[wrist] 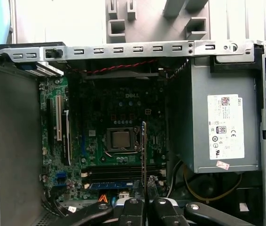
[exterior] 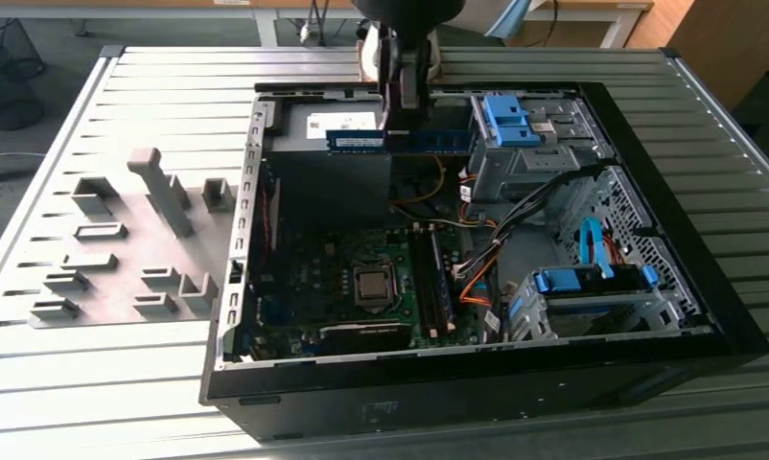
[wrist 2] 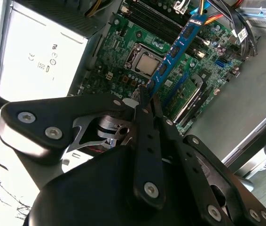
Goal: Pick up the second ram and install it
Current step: 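Insert the second ram into the second slot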
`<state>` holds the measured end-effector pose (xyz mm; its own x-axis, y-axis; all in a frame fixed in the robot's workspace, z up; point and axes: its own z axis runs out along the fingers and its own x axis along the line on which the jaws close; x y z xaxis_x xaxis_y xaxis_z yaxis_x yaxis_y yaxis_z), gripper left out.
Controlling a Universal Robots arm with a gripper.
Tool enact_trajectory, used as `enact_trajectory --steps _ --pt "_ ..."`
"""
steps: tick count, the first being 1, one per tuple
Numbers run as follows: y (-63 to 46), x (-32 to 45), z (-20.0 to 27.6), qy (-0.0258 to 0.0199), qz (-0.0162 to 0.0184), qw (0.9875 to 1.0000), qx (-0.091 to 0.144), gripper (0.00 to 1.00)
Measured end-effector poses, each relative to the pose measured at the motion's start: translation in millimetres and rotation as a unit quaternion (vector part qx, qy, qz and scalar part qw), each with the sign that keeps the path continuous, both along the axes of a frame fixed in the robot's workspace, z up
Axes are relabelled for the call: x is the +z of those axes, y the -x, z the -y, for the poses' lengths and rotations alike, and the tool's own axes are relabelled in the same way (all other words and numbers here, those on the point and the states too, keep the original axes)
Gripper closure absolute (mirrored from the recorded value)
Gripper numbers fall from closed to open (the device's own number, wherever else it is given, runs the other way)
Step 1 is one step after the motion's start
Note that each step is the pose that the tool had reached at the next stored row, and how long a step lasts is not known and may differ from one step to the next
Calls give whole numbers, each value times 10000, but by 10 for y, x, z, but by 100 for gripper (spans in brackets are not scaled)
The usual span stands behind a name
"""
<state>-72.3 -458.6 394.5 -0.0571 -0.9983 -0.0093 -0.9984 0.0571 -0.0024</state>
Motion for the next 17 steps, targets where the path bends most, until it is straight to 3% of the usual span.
enact_trajectory --steps 11,17 --pt "0 -5 0 38 1 9996 -264 86" --pt "0 -13 0 70 3 9973 -734 86"
